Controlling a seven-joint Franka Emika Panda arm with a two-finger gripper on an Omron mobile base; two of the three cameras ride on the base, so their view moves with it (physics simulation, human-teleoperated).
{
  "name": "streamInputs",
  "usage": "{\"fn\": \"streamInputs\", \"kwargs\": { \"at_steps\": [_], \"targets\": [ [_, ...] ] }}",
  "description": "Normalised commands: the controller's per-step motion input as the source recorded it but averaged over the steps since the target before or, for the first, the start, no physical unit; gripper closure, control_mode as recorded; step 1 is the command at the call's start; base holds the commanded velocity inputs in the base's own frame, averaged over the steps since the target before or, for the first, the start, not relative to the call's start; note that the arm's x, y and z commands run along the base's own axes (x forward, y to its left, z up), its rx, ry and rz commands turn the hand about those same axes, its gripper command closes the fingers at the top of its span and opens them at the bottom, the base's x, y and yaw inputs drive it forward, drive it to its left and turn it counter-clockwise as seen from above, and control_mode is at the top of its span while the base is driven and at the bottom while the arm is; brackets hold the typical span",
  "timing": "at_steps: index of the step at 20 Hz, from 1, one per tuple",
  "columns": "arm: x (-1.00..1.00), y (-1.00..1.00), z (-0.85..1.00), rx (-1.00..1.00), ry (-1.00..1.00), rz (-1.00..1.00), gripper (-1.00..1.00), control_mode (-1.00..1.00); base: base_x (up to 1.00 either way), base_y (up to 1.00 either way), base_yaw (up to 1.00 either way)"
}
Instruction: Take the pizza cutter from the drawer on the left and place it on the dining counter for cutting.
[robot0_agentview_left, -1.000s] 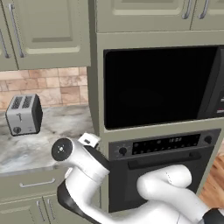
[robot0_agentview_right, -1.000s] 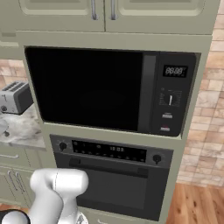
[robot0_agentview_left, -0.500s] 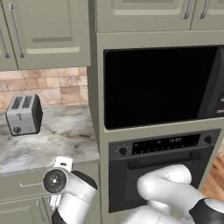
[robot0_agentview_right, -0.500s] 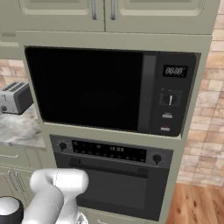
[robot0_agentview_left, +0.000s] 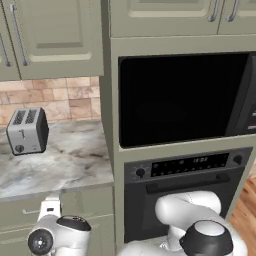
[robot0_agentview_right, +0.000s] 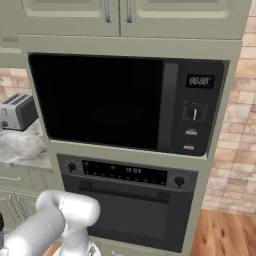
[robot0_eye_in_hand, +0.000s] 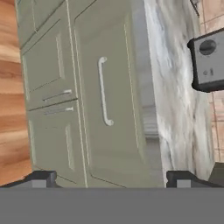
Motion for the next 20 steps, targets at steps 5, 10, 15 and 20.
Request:
{"fn": "streamInputs", "kwargs": {
  "at_steps": [5, 10, 15, 20],
  "targets": [
    [0.00, 0.33, -0.12, -0.21, -0.22, 0.00, -1.00, -1.00, 0.00, 0.00, 0.00],
    [0.00, 0.06, -0.33, -0.15, -0.19, 0.00, -1.00, -1.00, 0.00, 0.00, 0.00],
    [0.17, 0.00, -0.45, -0.08, -0.14, 0.00, -1.00, -1.00, 0.00, 0.00, 0.00],
    [0.25, -0.01, -0.27, -0.04, -0.15, 0.00, -1.00, -1.00, 0.00, 0.00, 0.00]
  ]
}}
